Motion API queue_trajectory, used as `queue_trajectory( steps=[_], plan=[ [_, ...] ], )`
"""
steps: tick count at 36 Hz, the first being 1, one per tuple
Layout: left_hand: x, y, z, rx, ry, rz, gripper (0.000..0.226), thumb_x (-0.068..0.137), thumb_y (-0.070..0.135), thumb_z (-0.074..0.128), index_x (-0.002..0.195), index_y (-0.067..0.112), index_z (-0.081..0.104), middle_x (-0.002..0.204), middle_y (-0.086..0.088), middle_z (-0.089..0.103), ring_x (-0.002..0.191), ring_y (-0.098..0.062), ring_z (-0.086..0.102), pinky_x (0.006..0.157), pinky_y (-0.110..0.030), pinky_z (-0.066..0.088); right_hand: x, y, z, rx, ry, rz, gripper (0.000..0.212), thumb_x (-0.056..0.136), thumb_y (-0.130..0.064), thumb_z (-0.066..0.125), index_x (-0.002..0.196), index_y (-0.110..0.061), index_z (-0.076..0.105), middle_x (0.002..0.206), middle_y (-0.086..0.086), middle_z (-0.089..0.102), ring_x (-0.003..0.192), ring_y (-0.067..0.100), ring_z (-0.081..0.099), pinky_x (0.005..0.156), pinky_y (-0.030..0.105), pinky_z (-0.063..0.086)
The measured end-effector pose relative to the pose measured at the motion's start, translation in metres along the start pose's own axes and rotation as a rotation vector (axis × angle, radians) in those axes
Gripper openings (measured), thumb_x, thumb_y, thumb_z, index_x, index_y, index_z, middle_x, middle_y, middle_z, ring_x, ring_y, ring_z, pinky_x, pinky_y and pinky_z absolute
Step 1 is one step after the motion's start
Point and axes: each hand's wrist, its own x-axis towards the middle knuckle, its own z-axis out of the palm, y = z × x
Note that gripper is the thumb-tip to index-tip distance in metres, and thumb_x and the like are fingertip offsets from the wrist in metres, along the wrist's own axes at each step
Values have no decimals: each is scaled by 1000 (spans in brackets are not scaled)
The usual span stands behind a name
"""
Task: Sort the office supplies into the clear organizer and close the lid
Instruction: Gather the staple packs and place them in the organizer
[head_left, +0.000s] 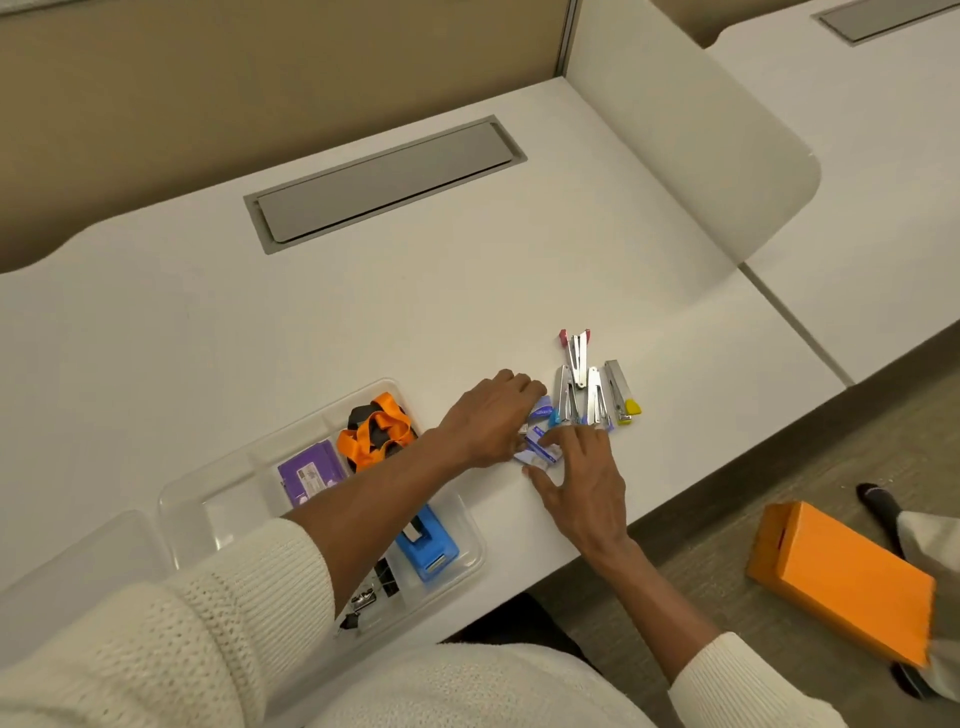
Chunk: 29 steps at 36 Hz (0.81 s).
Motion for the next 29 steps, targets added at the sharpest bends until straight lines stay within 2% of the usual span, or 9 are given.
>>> queue_trajectory(
  steps=[4, 9, 14, 18, 23, 29],
  plan=[
    [1, 1, 3, -20, -10, -9, 64, 81, 42, 80, 136, 20, 52, 132, -3, 59, 112, -22, 51, 86, -37, 50, 2, 3, -1, 24, -13, -24, 53, 76, -41, 87, 115, -14, 63, 112, 9, 65, 95, 21, 62, 69, 23, 52],
    [-2, 2, -1, 31, -34, 22, 67, 80, 10, 75, 141, 18, 48, 135, -4, 53, 116, -24, 47, 74, -30, 39, 2, 15, -11, 47, -59, -19, 37, 81, -38, 82, 106, -19, 63, 103, 2, 64, 85, 13, 52, 66, 16, 38],
    [-4, 7, 8, 58, 13, 7, 56, 88, 14, 74, 140, 15, 51, 133, -6, 56, 115, -25, 50, 80, -35, 49, -2, 29, -20, 26, -79, -33, 32, 83, -36, 82, 107, -21, 65, 103, 0, 66, 88, 15, 55, 66, 21, 46],
    [-2, 9, 15, 76, 66, -15, 49, 87, 8, 74, 133, 12, 56, 126, -8, 61, 109, -27, 52, 79, -38, 49, -4, 30, -23, 1, -97, -50, 30, 83, -34, 83, 105, -21, 68, 101, 0, 69, 86, 15, 57, 66, 21, 46],
    [-6, 8, 14, -12, 153, -46, 31, 89, 12, 70, 119, 10, 63, 115, -9, 64, 101, -28, 54, 76, -40, 50, -4, 22, -32, 118, -67, 70, 37, 79, -34, 86, 107, -19, 66, 103, 2, 71, 85, 15, 63, 70, 26, 55],
    [-22, -3, 18, -90, 288, -62, 25, 85, 6, 65, 110, 6, 70, 105, -10, 68, 92, -29, 56, 73, -44, 53, 2, 9, -48, 212, -4, 89, 36, 81, -34, 83, 109, -19, 66, 108, 2, 71, 87, 15, 65, 72, 31, 60]
  ],
)
